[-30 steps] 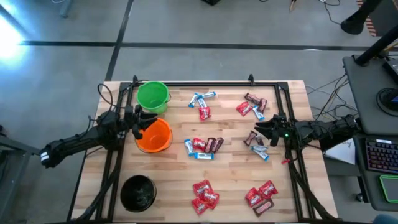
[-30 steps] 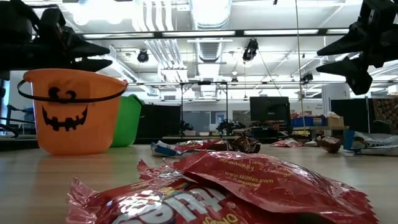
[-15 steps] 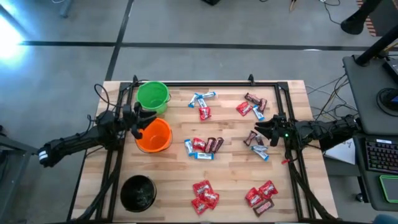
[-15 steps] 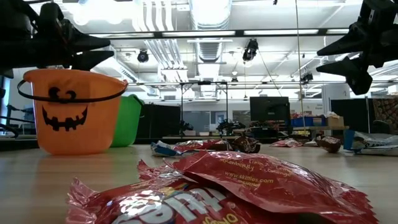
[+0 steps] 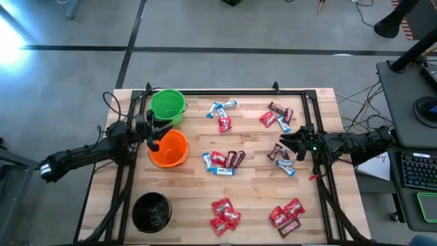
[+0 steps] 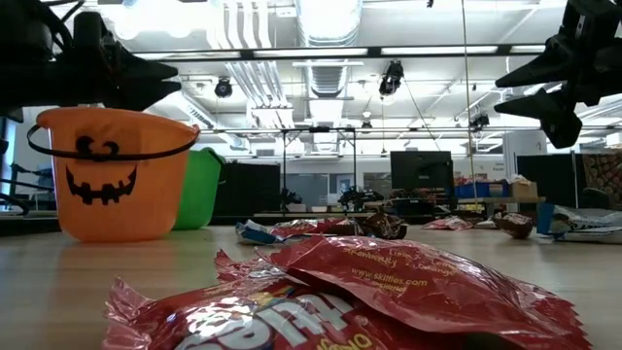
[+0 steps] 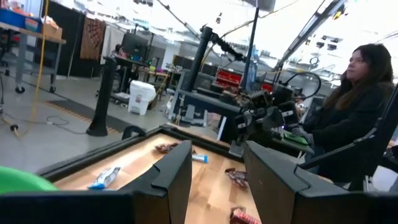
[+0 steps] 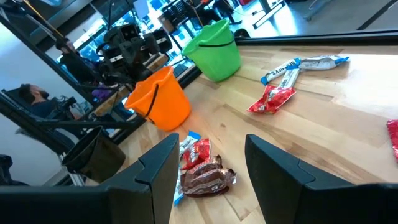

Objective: Organize candy in baskets
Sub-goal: Put the brown chocolate into the green bucket

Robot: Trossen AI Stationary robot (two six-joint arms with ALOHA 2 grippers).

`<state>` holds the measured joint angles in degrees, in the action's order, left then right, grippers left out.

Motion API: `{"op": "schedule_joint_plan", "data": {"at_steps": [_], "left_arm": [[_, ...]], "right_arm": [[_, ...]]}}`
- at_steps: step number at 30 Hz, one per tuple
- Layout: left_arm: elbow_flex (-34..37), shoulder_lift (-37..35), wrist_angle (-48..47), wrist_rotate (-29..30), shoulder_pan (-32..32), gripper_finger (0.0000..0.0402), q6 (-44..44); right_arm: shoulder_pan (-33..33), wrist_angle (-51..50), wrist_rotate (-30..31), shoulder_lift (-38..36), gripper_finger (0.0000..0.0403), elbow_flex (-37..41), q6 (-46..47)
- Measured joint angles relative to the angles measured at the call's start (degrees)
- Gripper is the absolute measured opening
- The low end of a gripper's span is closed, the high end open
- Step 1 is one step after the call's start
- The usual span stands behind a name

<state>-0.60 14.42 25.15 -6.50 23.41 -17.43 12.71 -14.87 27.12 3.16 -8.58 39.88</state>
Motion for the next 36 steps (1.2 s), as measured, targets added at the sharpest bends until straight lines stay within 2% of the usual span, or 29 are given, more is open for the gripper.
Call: {"op": "schedule_joint_plan", "data": {"at_steps": [4,9,15,19,24,28,36], "left_arm": [[0.00,2.81,6.80,2.51,0.04,0.0130,-1.80],[-0.57,6.24,12.75,5.82,0.05,0.0130,-6.59],[-7.99,10.33,13.05,5.99,0.03,0.0130,-5.23],[-14.69,13.87,9.13,5.97,0.03,0.0130,-4.94],[-24.29,18.62,-4.26,5.97,0.01,0.0130,-4.94],[-32.58,23.21,-14.63,5.97,0.01,0.0130,-5.19],[-46.79,33.47,-28.01,7.89,0.01,0.0130,-4.54]], "right_arm": [[0.02,0.09,2.28,0.00,0.0172,0.00,0.48],[0.00,0.18,6.35,0.00,0.0172,0.00,5.57],[0.00,2.03,6.08,0.00,0.0172,0.00,10.86],[0.02,6.94,5.51,0.00,0.0172,-0.07,10.01],[0.02,6.19,5.45,0.01,0.0172,-4.73,3.02],[0.02,-1.39,5.10,0.41,0.0172,-13.16,-2.88],[0.00,-34.93,3.99,7.76,0.0172,-31.24,-0.39]]}}
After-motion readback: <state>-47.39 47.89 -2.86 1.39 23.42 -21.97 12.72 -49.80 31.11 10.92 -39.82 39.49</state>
